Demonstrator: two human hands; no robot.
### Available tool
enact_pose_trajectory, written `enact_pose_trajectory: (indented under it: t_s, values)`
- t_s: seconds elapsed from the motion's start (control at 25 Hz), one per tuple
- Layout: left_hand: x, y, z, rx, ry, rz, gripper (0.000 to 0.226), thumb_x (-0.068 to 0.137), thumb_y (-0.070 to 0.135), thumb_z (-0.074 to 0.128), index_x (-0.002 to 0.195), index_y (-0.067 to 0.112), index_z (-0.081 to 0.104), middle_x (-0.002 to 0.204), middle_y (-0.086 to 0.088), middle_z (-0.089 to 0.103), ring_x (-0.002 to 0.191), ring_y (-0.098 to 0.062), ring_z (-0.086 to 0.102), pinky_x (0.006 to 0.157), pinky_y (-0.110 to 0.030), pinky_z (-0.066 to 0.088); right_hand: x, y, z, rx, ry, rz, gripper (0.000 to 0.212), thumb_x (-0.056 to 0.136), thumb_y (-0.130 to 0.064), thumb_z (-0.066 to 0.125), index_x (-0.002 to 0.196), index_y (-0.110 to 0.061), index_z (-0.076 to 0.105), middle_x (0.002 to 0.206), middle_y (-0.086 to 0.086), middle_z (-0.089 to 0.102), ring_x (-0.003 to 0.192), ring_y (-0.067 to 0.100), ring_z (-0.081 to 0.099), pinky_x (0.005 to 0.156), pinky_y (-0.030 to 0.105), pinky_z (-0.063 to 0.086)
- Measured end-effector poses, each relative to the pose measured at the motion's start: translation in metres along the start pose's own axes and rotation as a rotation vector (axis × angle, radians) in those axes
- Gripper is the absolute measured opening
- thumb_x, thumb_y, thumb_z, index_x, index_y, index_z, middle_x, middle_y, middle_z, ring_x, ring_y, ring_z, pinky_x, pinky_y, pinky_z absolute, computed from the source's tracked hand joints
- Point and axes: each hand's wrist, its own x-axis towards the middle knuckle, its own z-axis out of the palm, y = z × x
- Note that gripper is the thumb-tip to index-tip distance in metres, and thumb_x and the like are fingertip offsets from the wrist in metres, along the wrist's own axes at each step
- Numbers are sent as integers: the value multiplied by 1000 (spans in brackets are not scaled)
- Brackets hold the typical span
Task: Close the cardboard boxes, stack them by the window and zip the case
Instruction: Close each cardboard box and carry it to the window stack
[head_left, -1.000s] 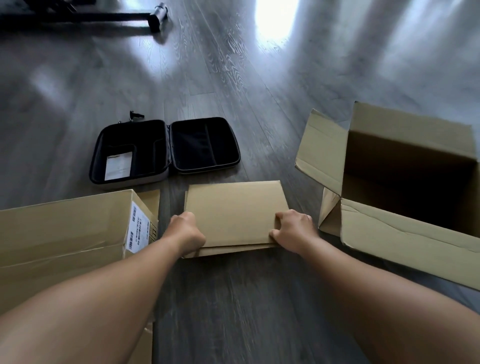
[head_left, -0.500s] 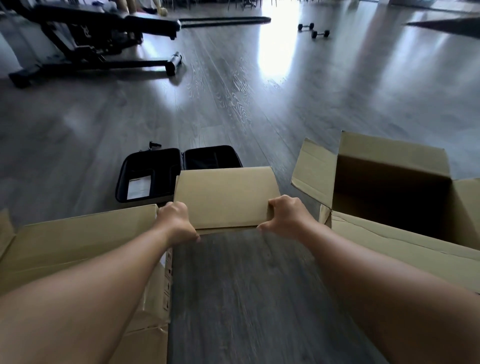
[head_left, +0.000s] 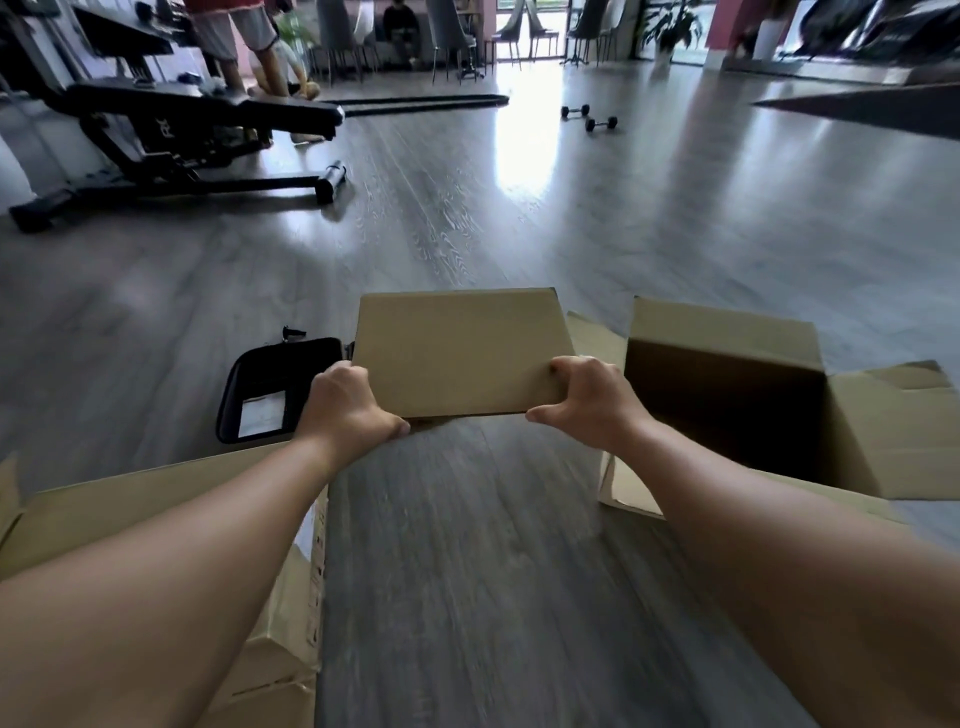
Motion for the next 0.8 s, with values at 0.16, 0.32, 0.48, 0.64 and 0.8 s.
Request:
enact_pose_trajectory:
  t_s: [0.16,0.32,0.48,0.64,0.8]
  values:
    - [9,57,29,-67,-7,133,61,50,41,95,94,7,70,95,-4,61,90,-25,59,71,-25,38,-19,52,-39,-13,65,96,60,66,-46,88,113,-14,71,97,2,71,90,21,65,81,33,52]
    - [7,127,77,-136,-88,273,58,55,41,93,97,8,70,98,-3,59,89,-21,55,73,-26,38,-51,122,-78,-22,82,215,69,68,-44,90,124,-11,68,104,4,72,88,16,61,84,32,52]
    - [-8,182,127,-143,-169,361,56,63,38,91,101,5,67,107,-6,58,101,-29,59,80,-29,42,-83,185,-104,-60,101,349,81,68,-44,90,136,-12,61,122,6,70,106,23,64,90,30,49]
    - [-20,217,173,-152,-271,402,61,67,34,89,112,1,65,124,-11,57,115,-32,56,93,-32,43,-110,236,-111,-68,76,498,84,69,-45,90,140,-14,58,135,8,63,123,27,59,103,33,46]
    - [-26,220,203,-134,-339,416,40,79,23,80,108,2,62,131,-14,54,119,-36,54,99,-37,44,-119,259,-96,-109,87,603,81,77,-50,82,143,-13,53,141,11,58,130,31,53,104,35,42]
